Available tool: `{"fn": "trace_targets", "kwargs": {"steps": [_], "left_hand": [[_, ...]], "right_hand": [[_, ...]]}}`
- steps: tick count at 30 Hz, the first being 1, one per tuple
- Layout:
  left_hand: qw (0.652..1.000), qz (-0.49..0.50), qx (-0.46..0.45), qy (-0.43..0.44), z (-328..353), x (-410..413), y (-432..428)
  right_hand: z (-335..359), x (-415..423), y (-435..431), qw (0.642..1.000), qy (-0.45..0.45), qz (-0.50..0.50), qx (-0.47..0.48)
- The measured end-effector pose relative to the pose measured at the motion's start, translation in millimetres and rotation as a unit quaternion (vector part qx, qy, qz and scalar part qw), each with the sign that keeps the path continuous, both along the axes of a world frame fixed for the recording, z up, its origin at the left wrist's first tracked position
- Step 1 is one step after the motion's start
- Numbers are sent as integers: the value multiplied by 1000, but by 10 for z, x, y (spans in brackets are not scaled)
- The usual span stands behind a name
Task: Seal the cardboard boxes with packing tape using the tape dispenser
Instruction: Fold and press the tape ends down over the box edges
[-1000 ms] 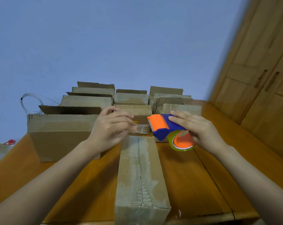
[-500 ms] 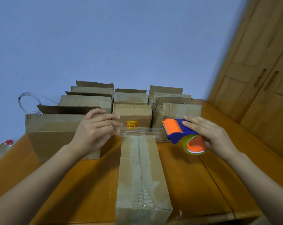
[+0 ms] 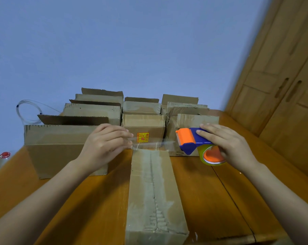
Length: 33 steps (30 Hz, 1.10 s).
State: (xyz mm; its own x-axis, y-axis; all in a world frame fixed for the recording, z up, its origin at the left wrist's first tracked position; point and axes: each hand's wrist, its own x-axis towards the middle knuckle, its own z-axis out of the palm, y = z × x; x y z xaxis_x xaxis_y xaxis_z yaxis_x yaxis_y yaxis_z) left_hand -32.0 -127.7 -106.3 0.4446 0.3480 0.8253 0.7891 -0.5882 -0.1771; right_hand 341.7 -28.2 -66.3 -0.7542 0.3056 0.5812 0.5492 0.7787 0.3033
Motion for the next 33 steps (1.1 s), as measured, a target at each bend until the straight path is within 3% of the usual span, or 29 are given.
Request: {"fn": "trace_targets", "kwargs": {"steps": [15,19,33], "left_hand": [[1000,2,-21,1,70,-36,-44],[999,10,-7,33,86,-63,-63],[1000,13,-9,24,-26,-100,29]], "right_hand": [[-83,-97,-11,998,48,-14,-31],[-82,-101,-48,999,39,-17,-22],[-94,-33,-47,999,-10,-3,-31]]}}
